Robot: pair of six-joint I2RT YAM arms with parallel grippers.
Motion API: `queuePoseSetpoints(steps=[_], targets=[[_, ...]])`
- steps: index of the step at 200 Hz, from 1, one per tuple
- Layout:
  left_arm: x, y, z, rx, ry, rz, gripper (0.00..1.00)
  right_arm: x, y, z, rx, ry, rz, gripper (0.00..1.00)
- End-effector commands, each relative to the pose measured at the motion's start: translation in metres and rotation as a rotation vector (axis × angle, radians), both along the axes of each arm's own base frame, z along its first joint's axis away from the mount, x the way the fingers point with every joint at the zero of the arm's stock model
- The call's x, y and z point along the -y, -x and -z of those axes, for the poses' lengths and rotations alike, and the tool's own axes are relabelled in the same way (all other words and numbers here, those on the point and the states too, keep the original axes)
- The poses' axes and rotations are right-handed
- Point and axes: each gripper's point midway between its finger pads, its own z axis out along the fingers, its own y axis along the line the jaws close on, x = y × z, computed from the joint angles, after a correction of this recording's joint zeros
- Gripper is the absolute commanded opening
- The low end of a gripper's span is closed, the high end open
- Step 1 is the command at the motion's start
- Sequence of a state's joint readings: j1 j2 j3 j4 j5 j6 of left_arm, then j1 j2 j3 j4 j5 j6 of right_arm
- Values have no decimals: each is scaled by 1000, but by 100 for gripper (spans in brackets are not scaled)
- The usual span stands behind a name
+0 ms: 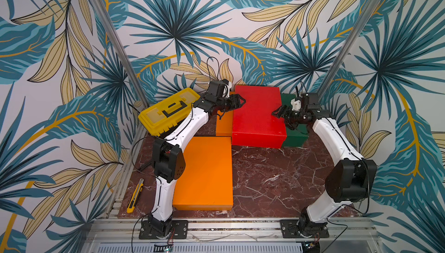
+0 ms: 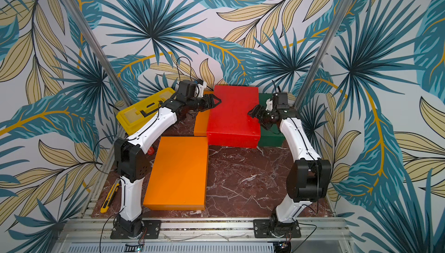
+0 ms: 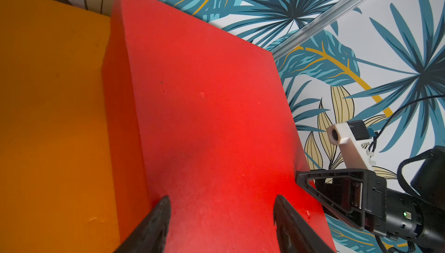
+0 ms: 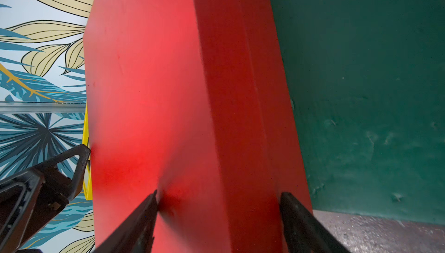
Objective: Stack the shoeboxes
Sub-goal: Move the shoebox to the shoebox.
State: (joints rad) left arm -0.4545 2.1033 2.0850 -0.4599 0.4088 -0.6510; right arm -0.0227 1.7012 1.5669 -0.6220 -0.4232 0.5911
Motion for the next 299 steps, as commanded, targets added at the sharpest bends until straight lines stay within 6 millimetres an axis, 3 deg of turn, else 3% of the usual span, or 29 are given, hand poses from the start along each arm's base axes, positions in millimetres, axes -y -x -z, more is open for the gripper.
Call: queuePoseSetpoints(steps=[1, 46, 78, 106, 133, 158, 197, 228, 255, 299], targets=[[-8, -7, 38, -83, -73, -34, 69, 3, -3, 29, -86, 24, 20, 76], [-8, -22, 16, -28, -61, -41, 70, -6, -32, 20, -47, 13, 18, 75], [-18, -33, 1, 1, -40, -63, 79, -11, -49, 13, -21, -7, 20, 75], [-32, -37, -14, 27, -31, -88, 84, -14, -52, 7, -9, -7, 7, 81], [-60, -36, -32, 50, -43, -139, 85, -11, -44, -10, 28, 17, 4, 85], [-87, -23, -51, 77, -62, -186, 86, -4, -25, -26, 51, 56, 26, 86], [-120, 27, -75, 123, -115, -226, 88, 18, 22, -44, 84, 146, 118, 88], [-150, 77, -65, 95, -165, -273, 93, 26, 71, -51, 108, 169, 164, 88], [-175, 117, -43, 47, -223, -310, 96, 9, 114, -42, 95, 207, 113, 85], [-200, 173, -1, -49, -266, -334, 99, -54, 175, -17, 62, 255, -61, 84]])
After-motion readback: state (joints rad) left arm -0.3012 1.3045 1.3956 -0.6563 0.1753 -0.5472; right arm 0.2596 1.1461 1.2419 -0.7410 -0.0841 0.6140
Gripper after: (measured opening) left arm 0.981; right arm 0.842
